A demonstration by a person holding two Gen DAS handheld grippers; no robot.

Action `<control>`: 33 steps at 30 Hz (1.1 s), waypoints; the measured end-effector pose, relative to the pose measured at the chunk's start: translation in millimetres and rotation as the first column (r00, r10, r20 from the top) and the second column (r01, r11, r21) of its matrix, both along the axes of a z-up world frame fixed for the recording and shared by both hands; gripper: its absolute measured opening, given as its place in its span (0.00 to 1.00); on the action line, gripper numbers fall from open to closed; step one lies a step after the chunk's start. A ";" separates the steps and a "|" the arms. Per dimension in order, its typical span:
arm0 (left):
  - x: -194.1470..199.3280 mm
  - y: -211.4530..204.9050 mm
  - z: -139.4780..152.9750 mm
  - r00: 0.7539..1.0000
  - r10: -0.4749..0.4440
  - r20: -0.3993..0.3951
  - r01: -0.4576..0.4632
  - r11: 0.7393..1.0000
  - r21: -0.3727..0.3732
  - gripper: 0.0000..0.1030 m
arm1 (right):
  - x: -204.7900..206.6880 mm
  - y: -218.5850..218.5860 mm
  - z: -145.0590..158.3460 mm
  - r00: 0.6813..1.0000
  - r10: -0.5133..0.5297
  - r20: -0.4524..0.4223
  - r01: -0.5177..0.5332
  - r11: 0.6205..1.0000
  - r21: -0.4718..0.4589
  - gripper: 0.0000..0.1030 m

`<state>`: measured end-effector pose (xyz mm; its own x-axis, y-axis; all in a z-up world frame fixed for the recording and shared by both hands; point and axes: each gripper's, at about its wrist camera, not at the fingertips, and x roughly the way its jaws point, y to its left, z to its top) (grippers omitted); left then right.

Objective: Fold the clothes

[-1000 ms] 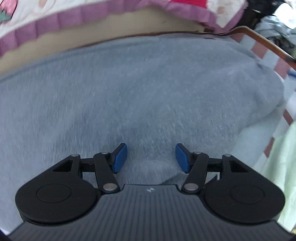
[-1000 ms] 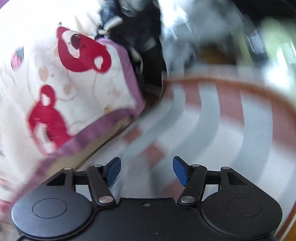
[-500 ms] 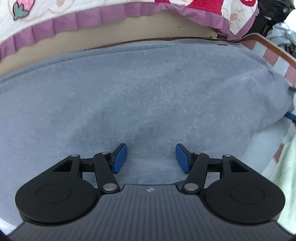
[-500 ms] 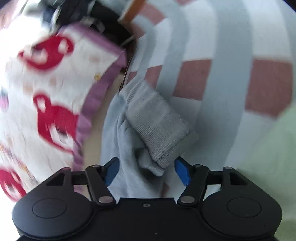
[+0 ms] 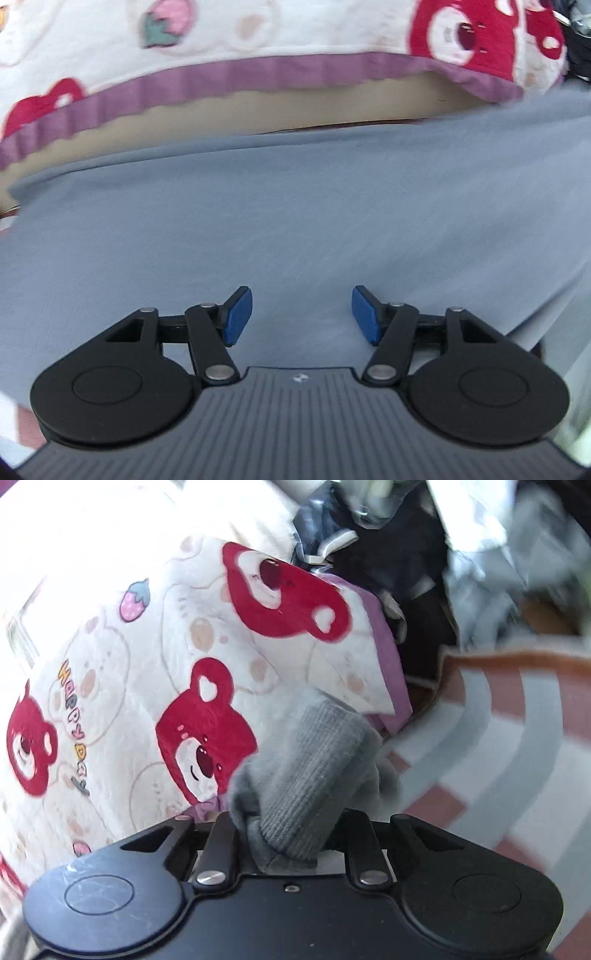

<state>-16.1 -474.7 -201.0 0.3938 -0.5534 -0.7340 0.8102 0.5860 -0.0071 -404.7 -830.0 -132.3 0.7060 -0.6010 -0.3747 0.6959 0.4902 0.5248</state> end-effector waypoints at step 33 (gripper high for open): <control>104.6 122.8 -51.1 0.663 0.458 -0.592 -0.691 0.679 -0.248 0.17 | -1.6 -42.0 -73.9 0.987 -0.072 -0.144 0.084 0.994 0.076 0.23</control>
